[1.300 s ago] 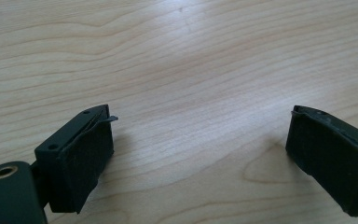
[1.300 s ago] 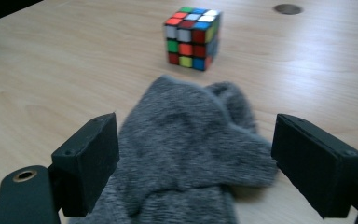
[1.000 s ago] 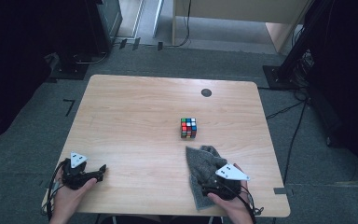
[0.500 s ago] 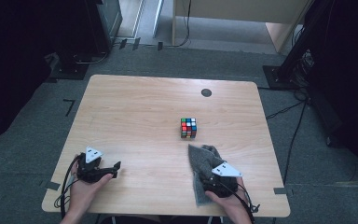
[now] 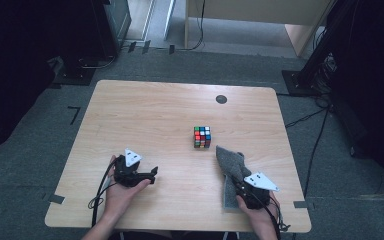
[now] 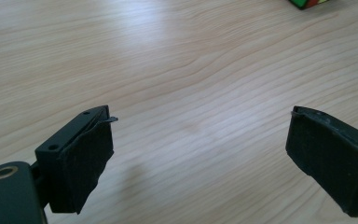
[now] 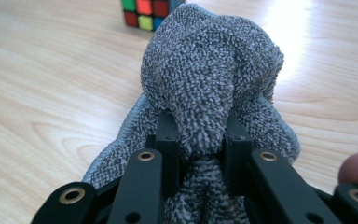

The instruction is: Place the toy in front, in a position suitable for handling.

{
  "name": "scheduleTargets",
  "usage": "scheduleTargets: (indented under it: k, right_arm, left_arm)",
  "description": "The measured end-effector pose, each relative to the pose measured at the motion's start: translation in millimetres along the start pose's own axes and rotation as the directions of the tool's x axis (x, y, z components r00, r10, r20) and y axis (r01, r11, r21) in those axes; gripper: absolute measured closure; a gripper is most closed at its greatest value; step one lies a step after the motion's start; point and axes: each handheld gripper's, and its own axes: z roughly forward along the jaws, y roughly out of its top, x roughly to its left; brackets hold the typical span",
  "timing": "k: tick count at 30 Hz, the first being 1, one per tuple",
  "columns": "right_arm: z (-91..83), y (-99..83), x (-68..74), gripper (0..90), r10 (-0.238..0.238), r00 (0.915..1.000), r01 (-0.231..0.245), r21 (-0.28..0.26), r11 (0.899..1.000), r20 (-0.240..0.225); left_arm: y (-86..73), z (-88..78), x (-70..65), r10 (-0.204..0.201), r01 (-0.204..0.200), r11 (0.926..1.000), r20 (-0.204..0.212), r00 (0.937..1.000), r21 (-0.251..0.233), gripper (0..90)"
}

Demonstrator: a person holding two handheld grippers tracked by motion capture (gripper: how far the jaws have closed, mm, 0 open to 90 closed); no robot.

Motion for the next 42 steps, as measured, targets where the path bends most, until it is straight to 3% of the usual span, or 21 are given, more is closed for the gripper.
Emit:
scheduleTargets:
  k: [3,7,9,13,17,24,33,38,42]
  right_arm:
    - [-5.4,0.9,-12.3,74.5,0.031,0.9992,-0.03,-0.017,0.999,0.026]
    - [-8.3,-1.4,-24.4,74.5,0.048,0.9973,-0.047,-0.023,0.999,0.054]
    - [-8.9,-3.1,-28.1,74.4,0.051,0.9968,-0.05,-0.02,0.999,0.061]
    - [-9.6,-4.2,-32.5,74.3,0.065,0.9958,-0.064,-0.019,0.998,0.065]
    - [-7.5,-6.2,-37.1,74.1,0.072,0.9953,-0.071,-0.014,0.997,0.064]
    - [-5.0,-8.0,-38.1,73.9,0.075,0.9954,-0.075,-0.002,0.997,0.06]
    - [-2.5,-11.2,-38.4,73.3,0.081,0.9951,-0.082,0.011,0.997,0.057]
    - [-1.7,-13.6,-37.9,73.2,0.076,0.9956,-0.077,0.018,0.997,0.055]
    - [-1.8,-14.9,-38.6,73.2,0.072,0.9958,-0.074,0.02,0.997,0.055]
  left_arm:
    - [10.6,13.5,-18.4,0.014,-0.014,0.9999,0.019,0.9997,-0.006,7.4]
    - [18.6,24.0,-31.4,0.025,-0.025,0.9997,0.03,0.9992,-0.007,7.4]
    - [26.5,35.0,-44.3,0.031,-0.03,0.9995,0.041,0.9987,-0.009,7.4]
    - [34.2,46.0,-56.9,0.038,-0.037,0.9991,0.055,0.9978,-0.022,7.4]
    - [46.0,61.4,-74.0,0.019,-0.017,0.9993,0.068,0.9975,-0.035,7.4]
    - [56.2,86.8,-92.4,-0.026,0.027,0.999,0.047,0.9986,-0.035,7.5]
    - [73.2,105.7,-113.3,-0.03,0.032,0.9982,0.042,0.9987,-0.05,7.5]
    - [86.5,119.4,-121.1,-0.032,0.031,0.9989,-0.007,0.9995,-0.035,7.5]
    - [89.7,120.2,-119.0,-0.042,0.041,0.9985,-0.034,0.9985,-0.035,7.5]
